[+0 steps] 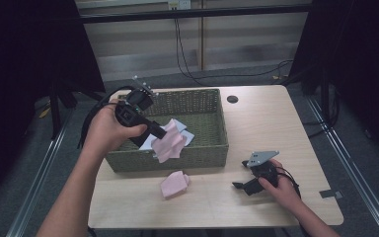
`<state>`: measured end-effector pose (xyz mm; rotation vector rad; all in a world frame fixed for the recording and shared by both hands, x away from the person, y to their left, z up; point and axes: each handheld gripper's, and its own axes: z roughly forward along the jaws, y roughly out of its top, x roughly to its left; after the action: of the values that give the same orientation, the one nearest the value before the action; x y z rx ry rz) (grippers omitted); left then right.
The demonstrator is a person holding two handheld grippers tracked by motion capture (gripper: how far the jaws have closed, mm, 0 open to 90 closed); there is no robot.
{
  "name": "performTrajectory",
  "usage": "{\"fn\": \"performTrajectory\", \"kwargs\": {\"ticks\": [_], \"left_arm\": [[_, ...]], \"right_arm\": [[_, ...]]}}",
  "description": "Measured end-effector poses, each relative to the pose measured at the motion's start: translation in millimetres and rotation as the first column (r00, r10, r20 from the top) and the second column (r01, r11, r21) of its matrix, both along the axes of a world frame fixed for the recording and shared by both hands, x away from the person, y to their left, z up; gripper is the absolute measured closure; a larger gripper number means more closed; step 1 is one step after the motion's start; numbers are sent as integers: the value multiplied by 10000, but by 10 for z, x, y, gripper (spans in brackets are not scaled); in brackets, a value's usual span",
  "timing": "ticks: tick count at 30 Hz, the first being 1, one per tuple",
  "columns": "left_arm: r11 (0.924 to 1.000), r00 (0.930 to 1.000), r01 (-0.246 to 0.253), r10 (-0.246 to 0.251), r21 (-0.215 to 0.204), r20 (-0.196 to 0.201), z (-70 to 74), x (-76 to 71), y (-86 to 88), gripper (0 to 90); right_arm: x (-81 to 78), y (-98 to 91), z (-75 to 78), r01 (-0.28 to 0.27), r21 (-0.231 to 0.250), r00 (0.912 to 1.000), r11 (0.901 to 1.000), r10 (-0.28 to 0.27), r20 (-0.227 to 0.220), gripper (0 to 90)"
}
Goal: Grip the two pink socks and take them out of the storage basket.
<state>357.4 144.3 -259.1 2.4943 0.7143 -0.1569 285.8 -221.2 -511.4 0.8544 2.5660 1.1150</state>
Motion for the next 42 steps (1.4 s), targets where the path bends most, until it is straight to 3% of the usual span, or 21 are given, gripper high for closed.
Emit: {"fn": "performTrajectory", "kwargs": {"ticks": [5, 6, 7, 9, 12, 16, 29, 42], "left_arm": [[9998, 9999, -37, 39, -192, 108, -63, -77, -20, 859], [9996, 9999, -42, 45, -271, 142, -80, -90, -21, 829], [9991, 9988, 81, -61, -413, 485, -113, -98, -15, 778], [9991, 9971, -107, 138, -417, 747, -160, -103, 1, 627], [9980, 9974, -358, 389, -514, 613, -232, -99, 31, 592], [9984, 9965, -477, 497, -314, 667, -293, -98, 61, 546], [9959, 9897, -902, 906, -84, 1105, -586, -109, 158, 464], [9936, 9858, -1126, 1116, 11, 1252, -898, -173, 267, 427]], "right_arm": [[0, 0, 0, 3, -1, 10000, 10000, -3, 0, 110], [0, 0, 0, 0, 0, 10000, 10000, 0, 2, 110], [0, 0, 0, 1, -1, 10000, 10000, -1, 0, 109], [0, 0, 0, 1, -1, 10000, 10000, -1, 0, 109], [0, 0, -1, -1, 2, 10000, 10000, 1, 7, 109], [0, 0, -1, 2, -2, 10000, 10000, -2, 12, 110], [-7, 3, 0, 50, -33, 10000, 10000, -50, -4, 108], [-7, 3, 0, 49, -34, 10000, 10000, -49, -6, 108]]}}
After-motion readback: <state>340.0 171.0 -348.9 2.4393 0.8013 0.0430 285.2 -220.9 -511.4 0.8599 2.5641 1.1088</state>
